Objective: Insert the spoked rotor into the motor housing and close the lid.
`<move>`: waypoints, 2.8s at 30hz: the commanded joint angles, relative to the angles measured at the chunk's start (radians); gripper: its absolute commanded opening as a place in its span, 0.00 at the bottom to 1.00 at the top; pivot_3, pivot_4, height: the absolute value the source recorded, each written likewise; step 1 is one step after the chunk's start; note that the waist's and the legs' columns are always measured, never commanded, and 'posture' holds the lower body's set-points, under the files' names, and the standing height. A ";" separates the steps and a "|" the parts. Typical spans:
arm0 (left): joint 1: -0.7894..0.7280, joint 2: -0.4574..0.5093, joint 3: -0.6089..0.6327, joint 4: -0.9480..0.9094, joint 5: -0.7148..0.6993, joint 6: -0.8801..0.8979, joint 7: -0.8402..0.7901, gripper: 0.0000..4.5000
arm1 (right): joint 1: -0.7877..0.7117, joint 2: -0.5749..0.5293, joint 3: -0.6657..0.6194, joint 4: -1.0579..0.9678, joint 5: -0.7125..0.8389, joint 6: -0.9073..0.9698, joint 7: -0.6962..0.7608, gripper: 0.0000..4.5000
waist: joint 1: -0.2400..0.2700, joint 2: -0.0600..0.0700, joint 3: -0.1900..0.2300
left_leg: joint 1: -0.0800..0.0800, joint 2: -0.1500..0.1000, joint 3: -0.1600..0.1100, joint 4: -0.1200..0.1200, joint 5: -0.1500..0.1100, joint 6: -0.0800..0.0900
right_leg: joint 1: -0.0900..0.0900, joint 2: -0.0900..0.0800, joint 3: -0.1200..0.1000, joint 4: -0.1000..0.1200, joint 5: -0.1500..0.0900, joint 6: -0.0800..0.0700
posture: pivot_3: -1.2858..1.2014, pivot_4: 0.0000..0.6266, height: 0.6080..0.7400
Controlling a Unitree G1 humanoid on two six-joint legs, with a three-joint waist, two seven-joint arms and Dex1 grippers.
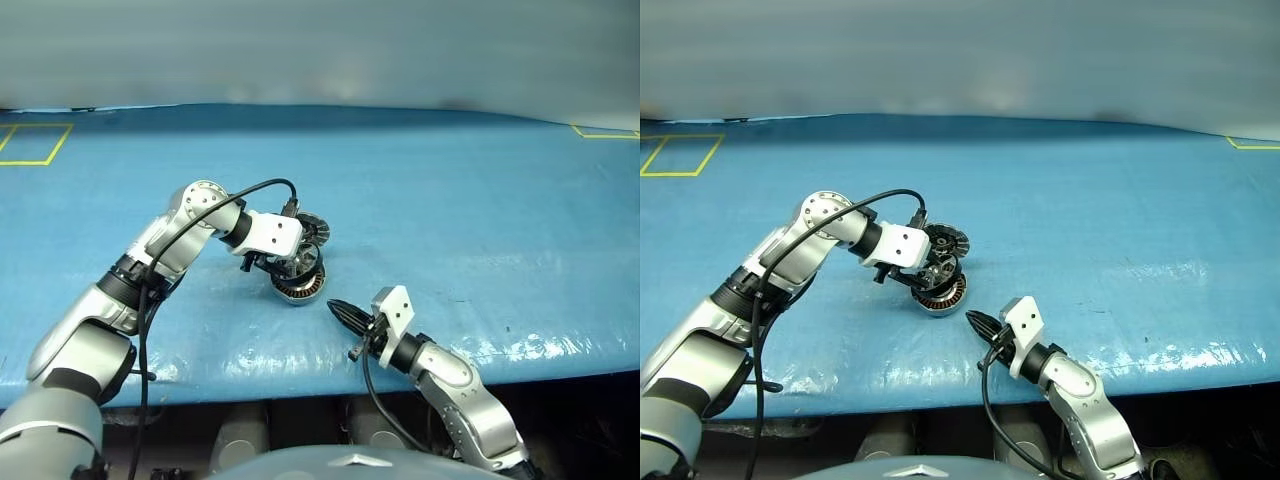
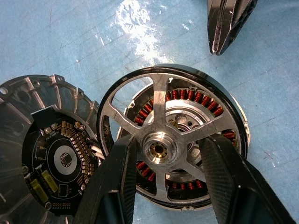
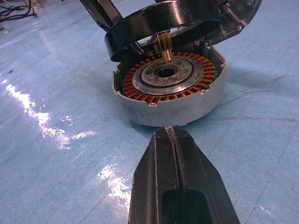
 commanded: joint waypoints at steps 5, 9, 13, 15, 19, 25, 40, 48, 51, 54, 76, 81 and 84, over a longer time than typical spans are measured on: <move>-0.014 0.021 0.018 -0.006 0.012 -0.006 -0.058 0.39 | 0.001 0.011 -0.004 -0.012 -0.014 -0.019 -0.016 0.00 | 0.000 0.000 0.000 | 0.000 0.000 0.000 0.000 0.000 0.000 | 0.000 0.000 0.000 0.000 0.000 0.000 | 0.52 0.24 1.00; -0.024 0.025 0.014 0.008 0.036 -0.021 -0.056 0.39 | 0.001 0.015 0.001 -0.007 -0.018 -0.017 -0.019 0.00 | -0.002 0.000 0.000 | 0.000 0.000 0.000 0.000 0.000 0.000 | 0.000 0.000 0.000 0.000 0.000 0.000 | 0.52 0.24 1.00; -0.013 0.024 0.013 0.020 0.060 -0.047 -0.048 0.39 | 0.003 0.019 0.007 -0.006 -0.023 -0.013 -0.021 0.00 | -0.004 0.000 0.000 | 0.000 0.000 0.000 0.000 0.000 0.000 | 0.000 0.000 0.000 0.000 0.000 0.000 | 0.52 0.24 1.00; -0.007 0.018 0.013 0.025 0.068 -0.053 -0.040 0.39 | 0.003 0.020 0.007 -0.005 -0.024 -0.011 -0.021 0.00 | -0.004 0.000 0.000 | 0.000 0.000 0.000 0.000 0.000 0.000 | 0.000 0.000 0.000 0.000 0.000 -0.001 | 0.52 0.24 1.00; 0.000 0.010 0.007 0.025 0.082 -0.064 -0.031 0.39 | 0.004 0.019 0.006 -0.006 -0.028 -0.008 -0.023 0.00 | -0.003 0.000 0.000 | 0.000 0.000 0.000 0.000 0.000 0.000 | 0.000 0.000 0.000 0.000 0.000 -0.001 | 0.52 0.24 1.00; -0.003 -0.003 0.005 0.005 0.067 -0.034 -0.071 0.39 | 0.005 0.019 0.002 -0.004 -0.035 -0.004 -0.029 0.00 | -0.002 0.000 0.000 | 0.000 0.000 0.000 0.000 0.000 0.000 | 0.000 0.000 0.000 0.000 0.000 -0.001 | 0.52 0.24 1.00; 0.026 0.025 0.062 -0.198 -0.089 0.140 -0.180 0.73 | 0.010 0.021 0.004 -0.011 -0.031 0.003 -0.038 0.00 | -0.004 0.000 0.000 | 0.000 0.000 0.000 0.000 0.000 0.000 | 0.000 0.000 0.000 0.000 0.000 -0.001 | 0.52 0.24 1.00; 0.082 0.061 0.101 -0.275 -0.120 0.209 -0.132 0.13 | -0.007 0.019 0.008 -0.006 -0.029 0.013 -0.030 0.00 | -0.003 0.000 0.000 | 0.001 0.000 0.000 0.000 0.000 0.000 | 0.000 0.000 0.000 0.000 -0.002 -0.004 | 0.52 0.24 1.00; 0.114 0.072 0.147 -0.327 -0.179 0.272 -0.117 0.00 | -0.012 0.018 0.005 -0.010 -0.027 0.019 -0.031 0.00 | -0.003 0.000 0.000 | 0.000 0.000 0.000 0.000 0.000 0.000 | 0.000 0.000 0.000 0.000 -0.002 -0.004 | 0.52 0.24 1.00; 0.177 0.081 0.207 -0.385 -0.233 0.349 -0.067 0.00 | -0.013 0.022 -0.005 -0.029 -0.020 0.037 -0.044 0.00 | -0.004 0.001 0.000 | 0.000 0.000 0.000 -0.001 0.000 0.000 | 0.000 0.000 0.000 0.000 -0.002 -0.004 | 0.52 0.24 1.00; 1.070 -0.325 0.481 -0.713 -0.309 0.197 0.680 0.00 | -0.603 0.100 -0.039 0.030 -0.195 0.524 -0.319 0.00 | -0.003 0.001 0.000 | 0.002 0.000 0.002 -0.001 0.000 0.000 | 0.001 -0.002 0.002 -0.003 0.000 -0.002 | 0.52 0.24 1.00; 1.121 -0.393 0.450 -0.647 -0.296 0.075 0.744 0.00 | -0.775 0.024 0.011 0.201 -0.229 0.460 -0.209 0.00 | -0.005 0.001 0.000 | 0.002 -0.001 0.003 -0.001 0.000 0.000 | 0.001 -0.002 0.003 -0.003 0.000 -0.002 | 0.52 0.24 1.00; 1.125 -0.404 0.443 -0.548 -0.278 -0.047 0.740 0.00 | -0.851 -0.012 0.051 0.304 -0.242 0.390 -0.119 0.00 | -0.008 0.002 0.000 | 0.003 -0.001 0.004 -0.002 0.000 0.000 | 0.001 -0.002 0.003 -0.003 0.000 -0.002 | 0.52 0.24 1.00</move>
